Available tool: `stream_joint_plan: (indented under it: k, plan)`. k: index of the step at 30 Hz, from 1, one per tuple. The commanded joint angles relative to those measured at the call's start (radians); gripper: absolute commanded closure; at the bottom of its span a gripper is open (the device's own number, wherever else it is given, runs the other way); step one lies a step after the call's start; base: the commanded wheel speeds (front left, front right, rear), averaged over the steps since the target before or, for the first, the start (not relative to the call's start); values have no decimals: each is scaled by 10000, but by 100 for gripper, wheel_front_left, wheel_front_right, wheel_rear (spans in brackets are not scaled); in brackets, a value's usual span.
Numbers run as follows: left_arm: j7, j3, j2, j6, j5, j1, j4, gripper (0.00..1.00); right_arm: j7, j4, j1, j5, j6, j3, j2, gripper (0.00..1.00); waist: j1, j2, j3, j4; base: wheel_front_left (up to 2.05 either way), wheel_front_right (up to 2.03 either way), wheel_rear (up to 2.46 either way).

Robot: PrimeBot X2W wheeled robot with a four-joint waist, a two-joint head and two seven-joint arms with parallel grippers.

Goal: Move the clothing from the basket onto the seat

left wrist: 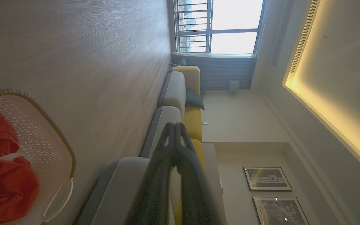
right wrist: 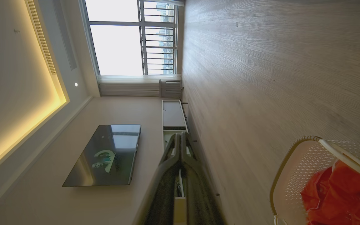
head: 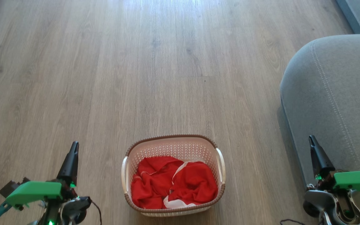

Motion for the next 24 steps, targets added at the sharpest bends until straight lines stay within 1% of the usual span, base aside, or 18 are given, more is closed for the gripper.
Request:
stream_joint_plan:
  k: [1, 24]
  plan:
    - [72, 339, 83, -94, -56, -471, -302, 100, 55, -388, -560, 60, 6, 178, -37, 100, 0, -1, 0, 0, 0, 0, 0]
    - [72, 339, 83, -94, -56, -471, -302, 100, 55, -388, -560, 60, 6, 178, -37, 100, 0, -1, 0, 0, 0, 0, 0]
